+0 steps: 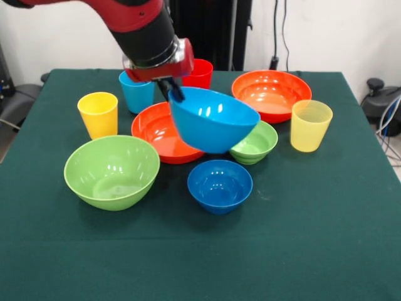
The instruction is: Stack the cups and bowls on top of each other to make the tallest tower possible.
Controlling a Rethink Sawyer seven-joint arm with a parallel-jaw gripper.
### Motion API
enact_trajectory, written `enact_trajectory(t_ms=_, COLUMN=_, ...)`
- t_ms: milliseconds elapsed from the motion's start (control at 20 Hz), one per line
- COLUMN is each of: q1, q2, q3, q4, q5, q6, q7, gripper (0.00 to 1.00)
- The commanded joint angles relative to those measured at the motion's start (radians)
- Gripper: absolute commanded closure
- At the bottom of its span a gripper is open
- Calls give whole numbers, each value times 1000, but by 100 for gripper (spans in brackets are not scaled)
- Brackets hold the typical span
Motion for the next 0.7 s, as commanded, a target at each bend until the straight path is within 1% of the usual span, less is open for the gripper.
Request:
enact_trajectory(t_ms=50, q1=81, q2=108, q3=-67, q4=-163, q5=-31, q6=12, q7=118, gripper=100)
enact_trajectory(t_ms=150, q1=90, q2=137, q3=-74, q4=-220, q5=-28, q6=66, q7=96, gripper=100)
enact_trajectory(t_ms=250, q1=108, q2=161, q3=-88, q4=-271, q5=-42, q6=77, q7=88, gripper=100)
enact_trajectory(t_ms=300, q1=112, q2=176, q3=-85, q4=-293, q5=-48, q6=83, q7=64, gripper=100)
enact_trajectory(t_ms=400, q1=50, q2=267, q3=56, q4=-345, q5=-43, q6=8, q7=-214, gripper=100)
enact_trajectory(t_ms=450, q1=45, q2=277, q3=72, q4=-349, q5=-49, q6=-87, q7=-212, gripper=100)
enact_trajectory(t_ms=550, q1=59, q2=286, q3=67, q4=-371, q5=-44, q6=-66, q7=-175, gripper=100)
enact_trajectory(t_ms=600, q1=62, q2=286, q3=64, q4=-373, q5=-48, q6=-63, q7=-165, gripper=100)
enact_trajectory(t_ms=650, q1=65, q2=291, q3=65, q4=-382, q5=-45, q6=-38, q7=-158, gripper=100)
enact_trajectory(t_ms=700, q1=66, q2=289, q3=64, q4=-379, q5=-47, q6=-40, q7=-151, gripper=100)
